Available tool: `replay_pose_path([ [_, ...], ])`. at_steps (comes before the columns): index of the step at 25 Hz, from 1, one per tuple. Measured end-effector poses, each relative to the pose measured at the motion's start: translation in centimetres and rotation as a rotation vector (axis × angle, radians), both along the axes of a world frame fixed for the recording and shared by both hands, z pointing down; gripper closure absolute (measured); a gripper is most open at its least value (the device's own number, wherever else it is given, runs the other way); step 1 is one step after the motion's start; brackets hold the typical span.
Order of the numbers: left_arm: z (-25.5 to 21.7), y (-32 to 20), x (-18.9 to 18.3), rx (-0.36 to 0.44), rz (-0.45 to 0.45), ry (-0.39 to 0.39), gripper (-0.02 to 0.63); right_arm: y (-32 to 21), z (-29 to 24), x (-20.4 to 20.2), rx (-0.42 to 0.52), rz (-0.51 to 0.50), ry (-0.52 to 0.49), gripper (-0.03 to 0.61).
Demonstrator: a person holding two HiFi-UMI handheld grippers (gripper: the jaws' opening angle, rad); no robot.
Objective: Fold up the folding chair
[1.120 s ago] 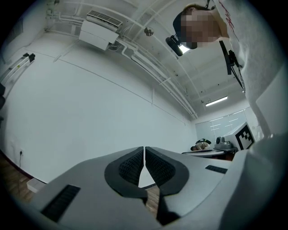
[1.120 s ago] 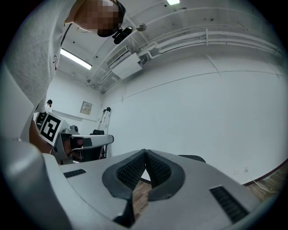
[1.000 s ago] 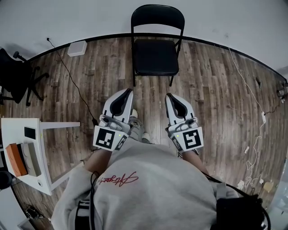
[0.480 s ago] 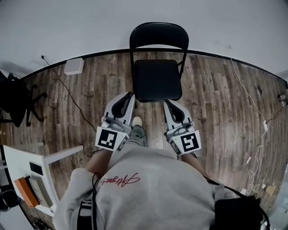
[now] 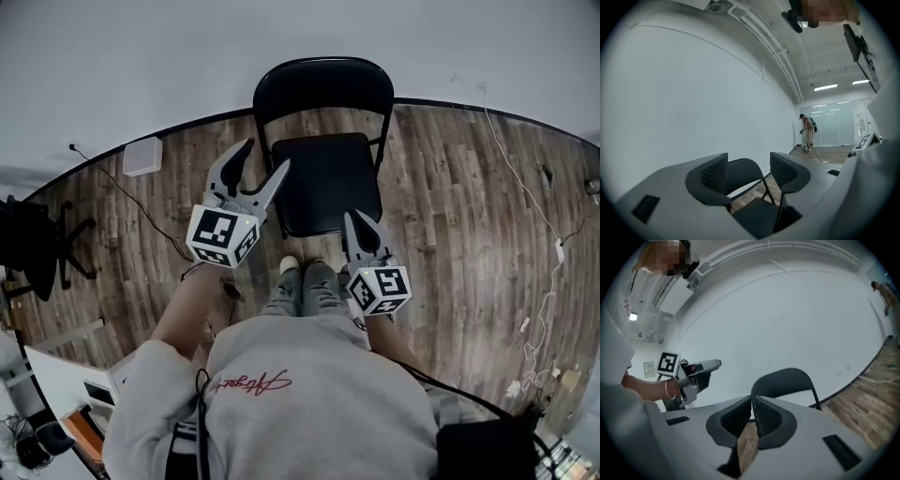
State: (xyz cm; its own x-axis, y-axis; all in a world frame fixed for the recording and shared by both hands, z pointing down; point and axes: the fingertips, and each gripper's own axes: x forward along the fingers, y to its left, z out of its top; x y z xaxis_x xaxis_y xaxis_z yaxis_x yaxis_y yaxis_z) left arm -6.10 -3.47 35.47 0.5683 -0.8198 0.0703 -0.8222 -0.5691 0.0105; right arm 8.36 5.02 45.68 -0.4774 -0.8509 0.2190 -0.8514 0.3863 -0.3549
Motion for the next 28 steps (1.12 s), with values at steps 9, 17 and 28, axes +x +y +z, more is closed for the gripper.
replay_pose_path([
  [9,10.9,-19.9,-4.5,-0.358,0.193,-0.557,0.239,4.7,23.9,2.9,-0.666,0.5,-0.539,0.388],
  [17,15.8,-27.8,-6.7,-0.536,0.332,-0.853,0.206,5.4,36.8,2.0,-0.836,0.731,-0.745,0.377],
  [28,18.9,-30.7,-2.3,-0.569,0.573,-1.053,0.183,3.7,43.1,1.2,-0.734,0.572,-0.896,0.337],
])
